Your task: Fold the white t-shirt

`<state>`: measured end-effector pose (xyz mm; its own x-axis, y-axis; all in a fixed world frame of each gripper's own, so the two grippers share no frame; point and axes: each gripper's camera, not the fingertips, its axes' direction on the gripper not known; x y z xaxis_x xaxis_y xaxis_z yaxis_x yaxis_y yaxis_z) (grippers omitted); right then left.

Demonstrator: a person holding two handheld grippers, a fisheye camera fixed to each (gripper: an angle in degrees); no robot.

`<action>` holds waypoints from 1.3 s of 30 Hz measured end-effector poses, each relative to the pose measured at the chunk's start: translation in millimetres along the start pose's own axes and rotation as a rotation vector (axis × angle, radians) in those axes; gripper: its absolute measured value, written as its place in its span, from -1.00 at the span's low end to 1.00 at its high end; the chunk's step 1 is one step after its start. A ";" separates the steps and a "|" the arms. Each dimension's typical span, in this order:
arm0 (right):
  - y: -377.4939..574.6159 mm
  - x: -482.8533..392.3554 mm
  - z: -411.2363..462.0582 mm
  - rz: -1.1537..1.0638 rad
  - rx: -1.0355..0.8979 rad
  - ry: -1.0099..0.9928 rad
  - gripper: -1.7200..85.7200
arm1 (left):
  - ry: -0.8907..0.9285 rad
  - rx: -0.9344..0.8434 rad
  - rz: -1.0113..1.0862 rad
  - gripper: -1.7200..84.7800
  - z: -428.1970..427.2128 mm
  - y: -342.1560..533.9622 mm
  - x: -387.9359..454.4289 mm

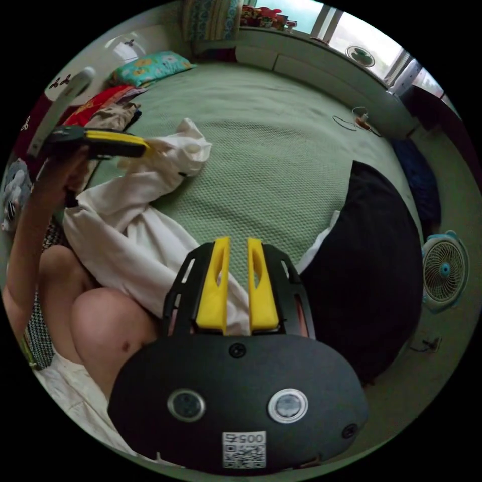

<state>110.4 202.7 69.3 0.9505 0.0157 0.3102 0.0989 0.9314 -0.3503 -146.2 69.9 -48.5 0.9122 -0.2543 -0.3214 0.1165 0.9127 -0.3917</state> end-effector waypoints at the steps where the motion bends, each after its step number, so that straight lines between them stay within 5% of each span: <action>1: -3.6 4.5 3.1 0.006 0.007 -0.011 -0.92 | 0.035 0.019 -0.016 -0.92 -14.2 1.5 -15.7; 15: -95.2 4.1 48.9 0.027 0.068 -0.170 -0.85 | 0.061 0.093 -0.443 -0.92 -57.0 55.0 -177.1; 23: -192.0 -24.2 77.3 0.009 0.094 -0.547 -0.64 | 0.089 0.120 -0.409 -0.93 -70.1 59.2 -193.7; 33: -236.3 -50.0 74.3 -0.374 0.205 -0.248 -0.59 | 0.040 0.177 -0.292 -0.88 -103.9 54.9 -208.7; 39: -249.9 -33.6 88.5 -0.373 0.201 -0.495 -0.60 | 0.048 0.050 -0.187 -0.68 -79.4 25.7 -209.9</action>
<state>27.7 1.6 224.6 0.6104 -0.2006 0.7663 0.2933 0.9559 0.0166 -365.8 121.3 -59.5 0.8529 -0.4353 -0.2882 0.3028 0.8622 -0.4060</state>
